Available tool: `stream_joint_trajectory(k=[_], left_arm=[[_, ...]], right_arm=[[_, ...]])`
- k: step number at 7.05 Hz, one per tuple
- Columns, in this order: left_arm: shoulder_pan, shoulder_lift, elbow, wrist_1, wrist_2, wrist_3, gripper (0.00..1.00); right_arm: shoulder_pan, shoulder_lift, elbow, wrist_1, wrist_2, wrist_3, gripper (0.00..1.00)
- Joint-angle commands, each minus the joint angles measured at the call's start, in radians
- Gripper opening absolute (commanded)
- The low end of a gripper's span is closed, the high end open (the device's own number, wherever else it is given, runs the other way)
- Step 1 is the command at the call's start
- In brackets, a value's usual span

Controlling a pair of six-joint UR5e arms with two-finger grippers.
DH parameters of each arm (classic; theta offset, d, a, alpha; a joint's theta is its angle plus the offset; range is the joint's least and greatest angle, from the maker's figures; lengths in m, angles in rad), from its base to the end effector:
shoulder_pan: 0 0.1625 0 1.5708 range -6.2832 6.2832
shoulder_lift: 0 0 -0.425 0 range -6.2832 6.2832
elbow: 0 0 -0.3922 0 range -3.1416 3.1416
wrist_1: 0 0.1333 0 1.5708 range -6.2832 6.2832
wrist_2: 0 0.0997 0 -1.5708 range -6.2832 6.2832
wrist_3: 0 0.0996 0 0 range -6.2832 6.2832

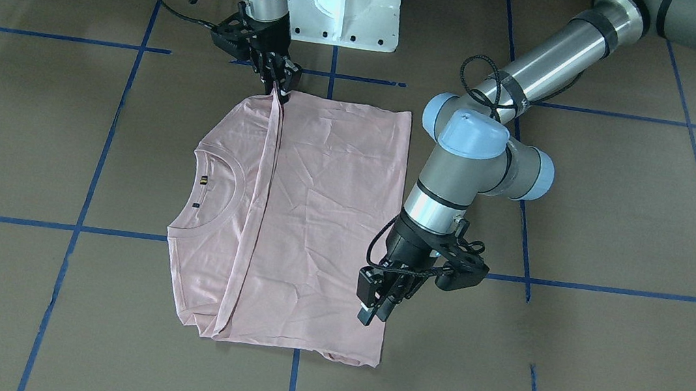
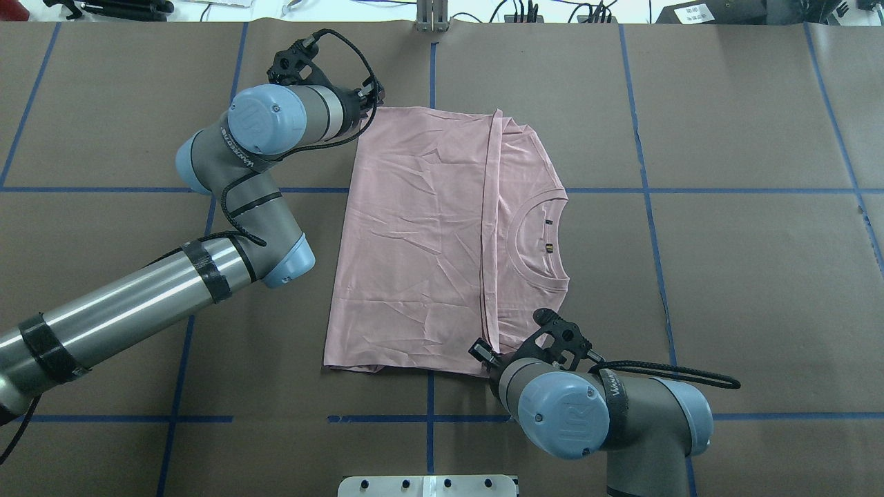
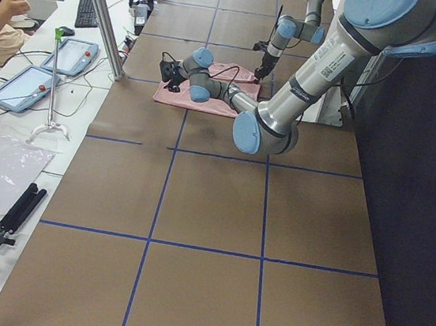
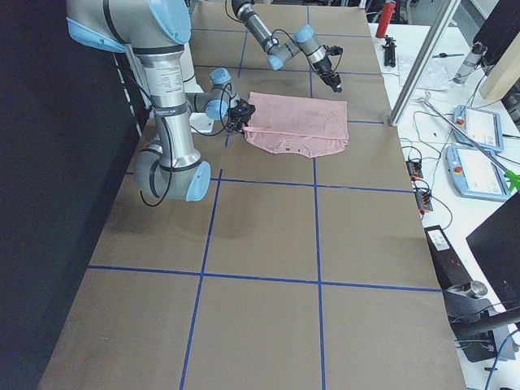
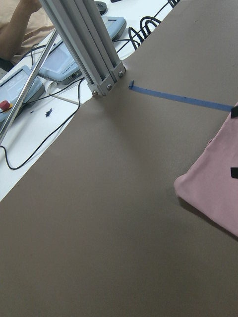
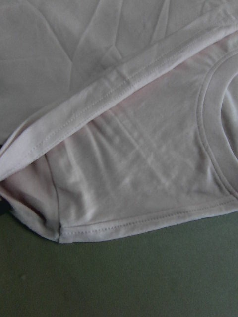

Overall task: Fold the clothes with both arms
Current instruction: 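Lower the left gripper to the shirt's near corner while the right holds its edge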

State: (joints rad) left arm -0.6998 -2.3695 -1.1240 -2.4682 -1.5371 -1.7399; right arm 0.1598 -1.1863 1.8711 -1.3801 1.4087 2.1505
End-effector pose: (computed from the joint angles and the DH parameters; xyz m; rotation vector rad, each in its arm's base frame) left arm 0.5229 -0.6189 0.2607 0.3665 1.2339 -0.7709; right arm -0.5711 -0.2433 0.2948 -0.0347 -0.9094 0.7602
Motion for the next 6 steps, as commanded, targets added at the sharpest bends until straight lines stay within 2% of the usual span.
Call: stream_joint_trajectory(k=[1,4,5,6], left_arm=[[0.0,0.001,0.0,0.0,0.0,-0.001,0.43],[0.0,0.003,-0.071,0.034,-0.005,-0.001,0.43],[0.023,0.065,-0.168,0.058,-0.046,-0.042,0.43],[0.037,0.16,-0.342,0.134,-0.082,-0.081,0.43]], right_arm=[[0.001,0.001,0.003,-0.005,0.0,0.002,0.0],[0.004,0.001,0.006,-0.007,0.001,0.0,0.0],[0.004,-0.009,0.044,-0.008,0.004,0.0,0.0],[0.001,-0.019,0.078,-0.008,0.006,0.0,0.0]])
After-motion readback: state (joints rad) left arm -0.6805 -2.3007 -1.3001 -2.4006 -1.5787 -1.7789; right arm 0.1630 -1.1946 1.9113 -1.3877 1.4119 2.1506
